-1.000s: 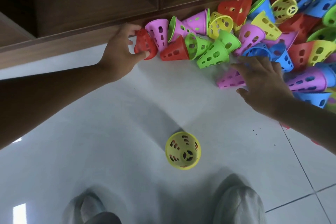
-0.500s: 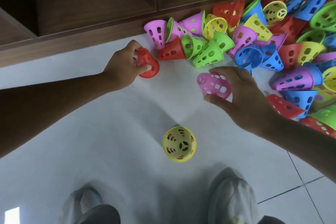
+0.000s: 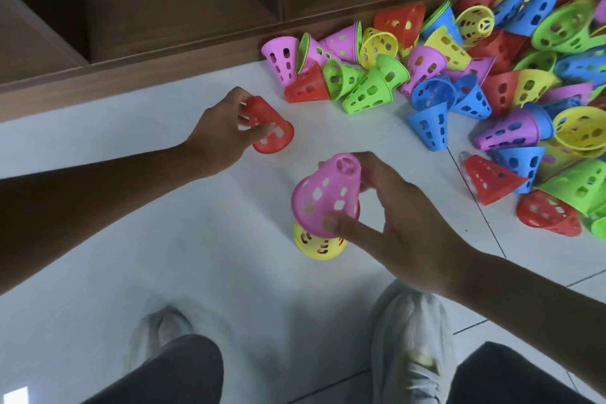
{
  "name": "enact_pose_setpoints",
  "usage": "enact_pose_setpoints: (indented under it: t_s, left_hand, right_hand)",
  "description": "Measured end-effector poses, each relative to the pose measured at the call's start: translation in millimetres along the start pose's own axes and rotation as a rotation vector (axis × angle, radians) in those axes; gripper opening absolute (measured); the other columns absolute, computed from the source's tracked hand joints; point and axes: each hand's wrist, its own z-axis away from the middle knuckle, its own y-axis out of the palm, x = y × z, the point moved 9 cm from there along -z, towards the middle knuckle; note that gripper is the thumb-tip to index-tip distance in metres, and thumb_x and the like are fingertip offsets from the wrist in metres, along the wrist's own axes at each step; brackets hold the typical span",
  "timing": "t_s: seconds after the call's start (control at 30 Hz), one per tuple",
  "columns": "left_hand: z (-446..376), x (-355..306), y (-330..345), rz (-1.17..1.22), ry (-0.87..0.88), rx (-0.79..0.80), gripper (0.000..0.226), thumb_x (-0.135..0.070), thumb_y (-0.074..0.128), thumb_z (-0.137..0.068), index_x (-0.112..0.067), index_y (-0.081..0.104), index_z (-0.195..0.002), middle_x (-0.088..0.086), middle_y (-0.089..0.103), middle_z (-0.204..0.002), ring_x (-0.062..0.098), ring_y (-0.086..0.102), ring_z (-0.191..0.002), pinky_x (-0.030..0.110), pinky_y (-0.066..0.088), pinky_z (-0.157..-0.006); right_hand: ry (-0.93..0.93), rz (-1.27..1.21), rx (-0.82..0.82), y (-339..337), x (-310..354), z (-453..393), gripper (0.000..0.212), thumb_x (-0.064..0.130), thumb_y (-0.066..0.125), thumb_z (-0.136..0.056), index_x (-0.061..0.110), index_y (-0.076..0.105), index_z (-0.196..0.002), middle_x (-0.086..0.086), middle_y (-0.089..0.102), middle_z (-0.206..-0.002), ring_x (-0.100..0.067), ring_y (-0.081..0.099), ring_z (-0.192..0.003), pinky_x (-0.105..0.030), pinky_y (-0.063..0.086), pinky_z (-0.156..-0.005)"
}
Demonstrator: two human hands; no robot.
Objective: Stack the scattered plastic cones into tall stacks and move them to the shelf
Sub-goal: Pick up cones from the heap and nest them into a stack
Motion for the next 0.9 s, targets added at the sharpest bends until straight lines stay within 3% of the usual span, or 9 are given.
enact_pose_setpoints:
  t_s: [0.23,0.37,0.57,0.77,0.9]
  left_hand:
    - [29.1,-35.2,-12.1,0.126,0.044,-0.042,0.036,-0.033,0.073,-0.09,-0.018,0.056,-0.117,-0.013,0.064,-0.103,0.002,0.062,-0.095,0.014,0.047,-0.073]
    - [53.4,-55.1,-17.2,0.173,0.084,-0.031,0.034,-0.033,0.075,-0.089,-0.02,0.058,-0.115,-0.018,0.066,-0.099,-0.006,0.064,-0.091,0.01,0.048,-0.072]
    - [87.6,-82.7,-19.0,0.261,0.15,0.042,0.028,-0.033,0.077,-0.086,-0.024,0.061,-0.107,-0.018,0.071,-0.094,-0.003,0.065,-0.094,0.01,0.051,-0.074]
    - [112.5,-101.9,-6.4,0.182,0.261,0.152,0.032,-0.036,0.078,-0.084,-0.029,0.059,-0.109,-0.021,0.069,-0.099,0.001,0.062,-0.103,0.029,0.058,-0.081]
    - [123.6,-99.4,13.9,0.064,0.338,0.239,0.04,-0.042,0.08,-0.081,-0.028,0.061,-0.114,-0.019,0.066,-0.107,0.004,0.059,-0.107,0.034,0.055,-0.084]
  right_hand:
    - [0.091,0.087,0.084,20.2,-22.4,17.6,0.058,0.054,0.07,-0.084,0.038,0.044,-0.134,0.031,0.047,-0.118,0.011,0.041,-0.115,-0.001,0.036,-0.088]
    - [0.12,0.157,0.106,32.1,-34.1,21.2,0.065,0.055,0.069,-0.085,0.038,0.043,-0.141,0.023,0.048,-0.133,0.009,0.04,-0.122,0.003,0.031,-0.092]
    - [0.149,0.189,0.075,36.9,-35.0,19.9,0.07,0.052,0.074,-0.082,0.037,0.043,-0.142,0.02,0.049,-0.139,0.001,0.041,-0.127,-0.018,0.04,-0.103]
    - [0.273,0.173,0.064,35.6,-46.5,28.8,0.09,0.053,0.082,-0.073,0.034,0.035,-0.147,0.014,0.043,-0.146,-0.009,0.044,-0.128,-0.037,0.043,-0.109]
    - [0.277,0.067,-0.013,34.0,-53.1,34.9,0.106,0.061,0.085,-0.061,0.04,0.029,-0.148,0.021,0.045,-0.144,-0.002,0.046,-0.125,-0.034,0.045,-0.107]
